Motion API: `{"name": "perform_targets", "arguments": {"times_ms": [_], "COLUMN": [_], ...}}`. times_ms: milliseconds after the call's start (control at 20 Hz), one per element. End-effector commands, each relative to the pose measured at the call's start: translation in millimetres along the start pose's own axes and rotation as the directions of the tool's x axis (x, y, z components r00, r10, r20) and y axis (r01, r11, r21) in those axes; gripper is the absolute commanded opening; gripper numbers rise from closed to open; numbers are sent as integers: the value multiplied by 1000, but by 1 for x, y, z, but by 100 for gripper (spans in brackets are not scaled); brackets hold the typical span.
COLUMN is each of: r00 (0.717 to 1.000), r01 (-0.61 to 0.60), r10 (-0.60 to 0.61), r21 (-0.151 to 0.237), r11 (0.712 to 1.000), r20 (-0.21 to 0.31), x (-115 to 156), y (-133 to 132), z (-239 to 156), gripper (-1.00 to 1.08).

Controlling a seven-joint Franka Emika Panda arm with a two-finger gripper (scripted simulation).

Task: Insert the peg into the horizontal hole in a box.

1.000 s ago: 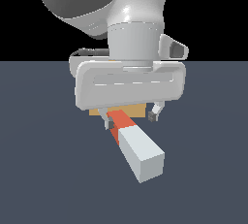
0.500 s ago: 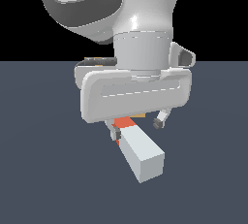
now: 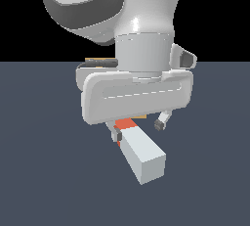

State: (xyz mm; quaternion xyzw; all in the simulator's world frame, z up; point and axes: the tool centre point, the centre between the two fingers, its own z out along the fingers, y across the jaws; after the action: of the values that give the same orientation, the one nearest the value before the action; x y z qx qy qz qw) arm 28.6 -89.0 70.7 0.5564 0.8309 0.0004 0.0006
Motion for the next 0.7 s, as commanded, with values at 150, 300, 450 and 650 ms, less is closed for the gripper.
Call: {"name": "perform_targets", "arguments": {"times_ms": [150,300,450,650], "r00": [1000,1000,1000,1000], "r01": [-1,-1,-1,-1], "r10": [1,1,1,1], "r21": [1,1,1,1], "r11": [1000,1000,1000,1000], "r20": [-1,0,0,-1], "x": [1,1,1,1], "y": [-1,-1,-1,0], "z": [20,36,45,47], "gripper": [100,100,100,100]}}
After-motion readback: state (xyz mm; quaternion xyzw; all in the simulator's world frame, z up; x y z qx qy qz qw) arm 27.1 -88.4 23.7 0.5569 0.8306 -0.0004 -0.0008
